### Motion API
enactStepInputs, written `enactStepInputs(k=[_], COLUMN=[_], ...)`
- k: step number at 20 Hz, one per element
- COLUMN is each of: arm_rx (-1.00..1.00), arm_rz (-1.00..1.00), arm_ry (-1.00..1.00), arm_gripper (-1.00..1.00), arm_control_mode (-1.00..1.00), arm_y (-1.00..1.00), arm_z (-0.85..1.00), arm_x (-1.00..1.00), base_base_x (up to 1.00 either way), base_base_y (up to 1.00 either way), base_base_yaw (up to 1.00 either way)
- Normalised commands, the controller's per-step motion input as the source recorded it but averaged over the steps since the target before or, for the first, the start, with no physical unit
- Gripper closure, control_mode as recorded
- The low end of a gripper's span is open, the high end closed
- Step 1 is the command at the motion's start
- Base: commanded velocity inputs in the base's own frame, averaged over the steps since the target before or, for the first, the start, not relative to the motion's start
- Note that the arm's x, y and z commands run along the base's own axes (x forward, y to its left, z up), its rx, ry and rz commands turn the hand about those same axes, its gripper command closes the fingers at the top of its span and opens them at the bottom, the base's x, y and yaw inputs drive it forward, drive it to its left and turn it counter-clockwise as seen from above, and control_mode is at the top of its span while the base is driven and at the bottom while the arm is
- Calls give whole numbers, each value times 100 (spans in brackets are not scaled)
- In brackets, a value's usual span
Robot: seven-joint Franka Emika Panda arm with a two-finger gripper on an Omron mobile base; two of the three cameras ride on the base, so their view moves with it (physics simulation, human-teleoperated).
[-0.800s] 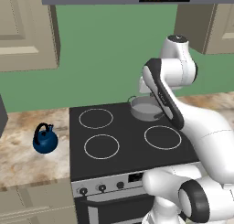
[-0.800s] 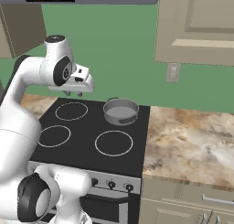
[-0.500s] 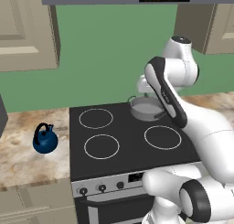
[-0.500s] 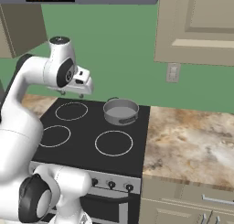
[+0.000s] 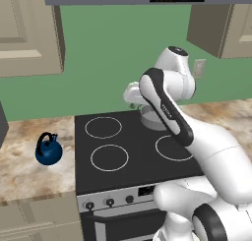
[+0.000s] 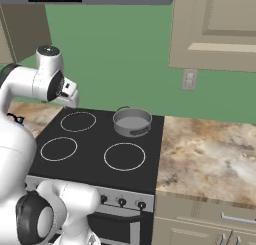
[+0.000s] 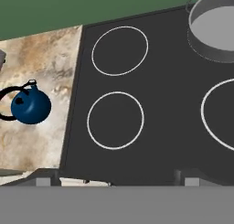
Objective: Pick the kettle from the counter and place it on a stove burner. Then turn the burner on.
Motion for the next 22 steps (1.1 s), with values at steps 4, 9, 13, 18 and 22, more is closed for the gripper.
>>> enactStepInputs(k=[4, 9, 13, 18, 22], arm_rx=[12, 12, 10, 6, -1], arm_rz=[0, 0, 0, 0, 0], arm_ry=[0, 0, 0, 0, 0], arm_gripper=[-100, -100, -100, -100, -100], arm_control_mode=[-100, -100, -100, -100, -100], arm_y=[100, 100, 100, 100, 93], arm_z=[-10, -12, -12, -12, -1], arm_x=[1, 2, 16, 18, 23], base_base_x=[0, 0, 0, 0, 0], base_base_y=[0, 0, 0, 0, 0], base_base_yaw=[0, 0, 0, 0, 0])
